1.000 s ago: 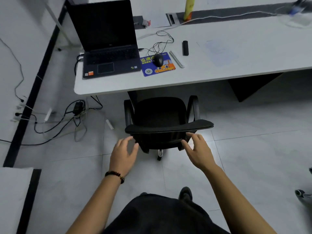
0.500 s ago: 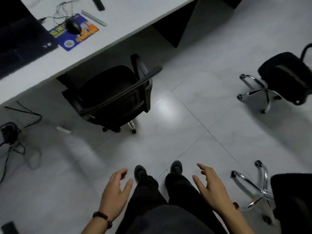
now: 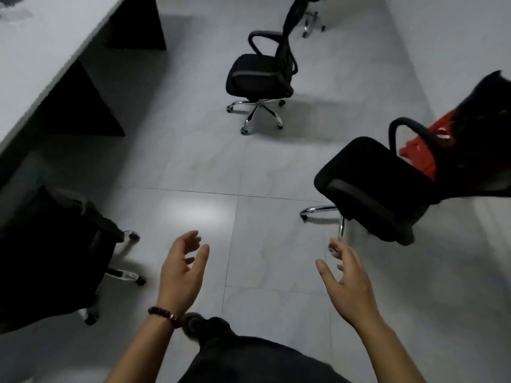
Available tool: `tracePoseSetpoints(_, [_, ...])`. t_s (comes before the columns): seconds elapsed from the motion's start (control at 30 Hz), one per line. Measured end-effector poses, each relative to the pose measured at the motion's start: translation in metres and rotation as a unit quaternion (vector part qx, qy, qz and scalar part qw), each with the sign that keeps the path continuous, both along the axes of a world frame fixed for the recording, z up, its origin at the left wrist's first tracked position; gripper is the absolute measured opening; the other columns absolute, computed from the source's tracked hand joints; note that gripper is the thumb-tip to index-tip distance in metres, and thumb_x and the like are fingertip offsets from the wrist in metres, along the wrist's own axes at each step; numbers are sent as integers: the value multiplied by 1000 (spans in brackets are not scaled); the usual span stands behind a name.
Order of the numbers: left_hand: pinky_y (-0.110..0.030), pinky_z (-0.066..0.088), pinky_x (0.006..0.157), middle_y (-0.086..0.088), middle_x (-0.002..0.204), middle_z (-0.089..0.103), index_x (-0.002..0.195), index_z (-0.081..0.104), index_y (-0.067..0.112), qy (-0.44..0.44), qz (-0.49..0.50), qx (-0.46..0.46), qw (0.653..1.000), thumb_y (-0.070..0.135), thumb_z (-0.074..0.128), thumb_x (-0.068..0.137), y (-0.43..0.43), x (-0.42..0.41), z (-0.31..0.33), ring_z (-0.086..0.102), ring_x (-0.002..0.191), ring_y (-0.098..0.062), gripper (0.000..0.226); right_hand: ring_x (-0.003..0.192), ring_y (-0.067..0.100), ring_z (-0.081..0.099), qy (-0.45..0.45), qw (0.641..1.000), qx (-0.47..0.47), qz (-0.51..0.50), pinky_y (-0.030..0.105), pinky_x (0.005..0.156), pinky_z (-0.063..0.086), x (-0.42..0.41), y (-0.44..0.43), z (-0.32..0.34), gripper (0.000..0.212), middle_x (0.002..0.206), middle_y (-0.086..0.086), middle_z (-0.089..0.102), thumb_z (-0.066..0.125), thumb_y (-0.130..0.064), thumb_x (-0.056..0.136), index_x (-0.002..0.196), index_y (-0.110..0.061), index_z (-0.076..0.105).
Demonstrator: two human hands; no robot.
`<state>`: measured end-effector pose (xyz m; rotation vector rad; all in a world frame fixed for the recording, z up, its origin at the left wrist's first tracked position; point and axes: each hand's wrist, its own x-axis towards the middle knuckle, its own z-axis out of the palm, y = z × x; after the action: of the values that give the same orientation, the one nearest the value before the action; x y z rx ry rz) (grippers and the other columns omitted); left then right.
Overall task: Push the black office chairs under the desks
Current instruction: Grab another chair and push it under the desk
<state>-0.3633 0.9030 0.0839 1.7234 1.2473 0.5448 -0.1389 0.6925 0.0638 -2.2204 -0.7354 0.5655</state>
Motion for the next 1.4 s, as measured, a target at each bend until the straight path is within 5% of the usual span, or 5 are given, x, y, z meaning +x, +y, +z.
tracePoseSetpoints(0.33, [-30, 49, 92, 7, 122, 57, 126, 49, 22, 20, -200, -50, 978, 28, 59, 90, -258, 232, -9, 54, 112, -6, 38, 123, 9, 46, 44, 986, -40, -157, 31, 96, 44, 145, -270, -11, 56, 141, -7, 40, 56, -44, 93, 144, -28, 36])
tracePoseSetpoints(0.67, [-16, 43, 84, 16, 117, 54, 123, 47, 29, -6, -254, -6, 967, 33, 56, 90, -289, 449, -19, 53, 110, 1, 34, 120, 10, 48, 49, 971, 4, -234, 28, 93, 42, 329, -322, -23, 58, 132, -12, 40, 60, -37, 92, 144, -29, 36])
tracePoseSetpoints(0.9, [-31, 51, 90, 11, 116, 56, 124, 50, 26, -20, -218, -21, 976, 33, 53, 92, -281, 622, -15, 56, 105, -3, 33, 129, 13, 46, 26, 984, -44, -172, 36, 103, 44, 501, -322, -8, 63, 143, -8, 39, 56, -44, 91, 147, -29, 31])
tracePoseSetpoints(1.13, [-29, 50, 92, 8, 121, 53, 128, 48, 22, -1, -223, 19, 975, 33, 53, 92, -267, 750, 17, 54, 111, -6, 38, 126, 8, 45, -33, 994, 2, -108, 31, 100, 41, 671, -270, 16, 60, 141, -8, 39, 58, -40, 93, 146, -28, 34])
tracePoseSetpoints(1.4, [-30, 48, 89, 4, 122, 52, 127, 49, 22, 155, -35, 50, 986, 42, 45, 94, -277, 815, -26, 53, 108, -10, 39, 126, 14, 38, -90, 978, -5, 189, 34, 110, 34, 816, -184, -20, 53, 132, -1, 42, 53, -41, 94, 144, -29, 39])
